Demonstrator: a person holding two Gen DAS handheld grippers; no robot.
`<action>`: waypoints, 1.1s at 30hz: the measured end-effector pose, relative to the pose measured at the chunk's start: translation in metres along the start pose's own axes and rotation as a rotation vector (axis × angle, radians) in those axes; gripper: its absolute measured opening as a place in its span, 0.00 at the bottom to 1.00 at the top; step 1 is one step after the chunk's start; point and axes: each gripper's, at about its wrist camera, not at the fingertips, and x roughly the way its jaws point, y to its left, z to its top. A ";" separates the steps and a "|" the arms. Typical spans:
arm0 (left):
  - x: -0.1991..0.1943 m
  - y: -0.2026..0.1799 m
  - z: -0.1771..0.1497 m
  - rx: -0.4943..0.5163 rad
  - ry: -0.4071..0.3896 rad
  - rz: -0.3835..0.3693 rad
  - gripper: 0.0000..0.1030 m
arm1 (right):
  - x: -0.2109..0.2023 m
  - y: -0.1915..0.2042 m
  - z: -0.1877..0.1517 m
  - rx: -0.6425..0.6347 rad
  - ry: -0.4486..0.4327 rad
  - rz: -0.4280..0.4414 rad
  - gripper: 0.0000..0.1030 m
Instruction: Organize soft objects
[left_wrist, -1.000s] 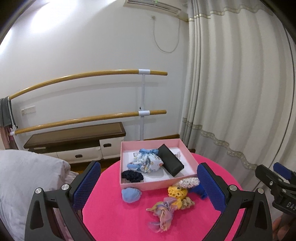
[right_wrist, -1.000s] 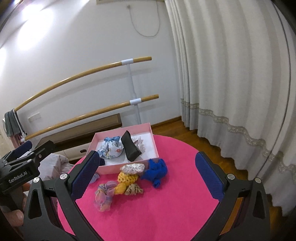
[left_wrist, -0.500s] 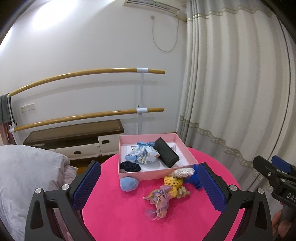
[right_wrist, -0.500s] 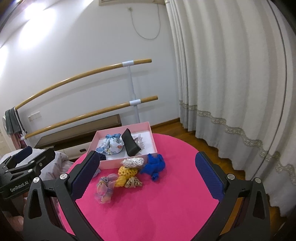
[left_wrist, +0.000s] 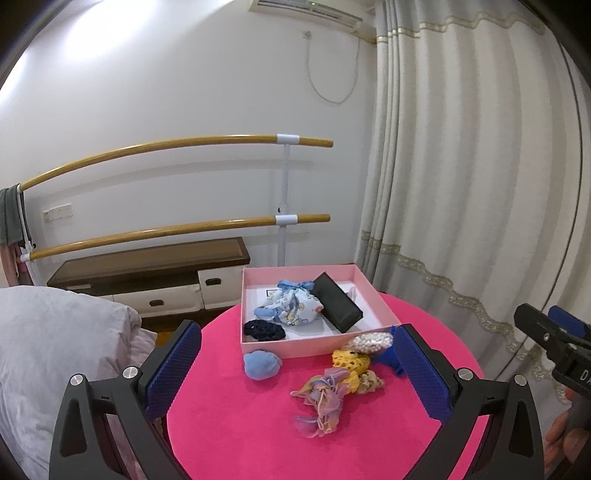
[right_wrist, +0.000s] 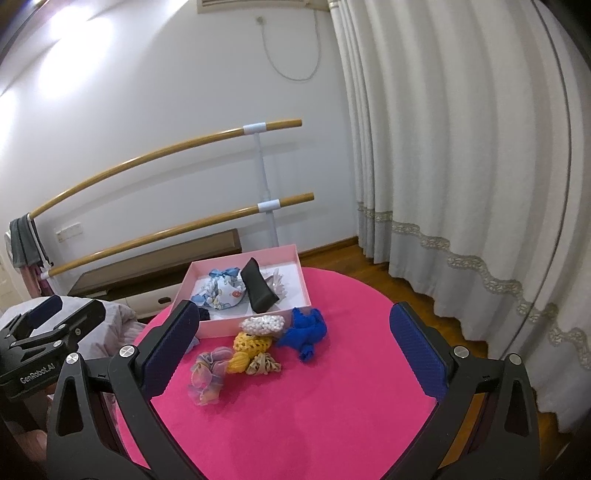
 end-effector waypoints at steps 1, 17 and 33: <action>0.003 0.001 -0.001 -0.001 0.004 0.002 1.00 | 0.002 0.000 0.000 0.000 0.005 0.001 1.00; 0.067 0.017 -0.018 0.011 0.107 0.028 1.00 | 0.053 -0.015 -0.014 -0.006 0.111 -0.033 1.00; 0.200 0.043 -0.041 0.020 0.271 0.095 1.00 | 0.141 -0.027 -0.046 -0.002 0.277 -0.068 1.00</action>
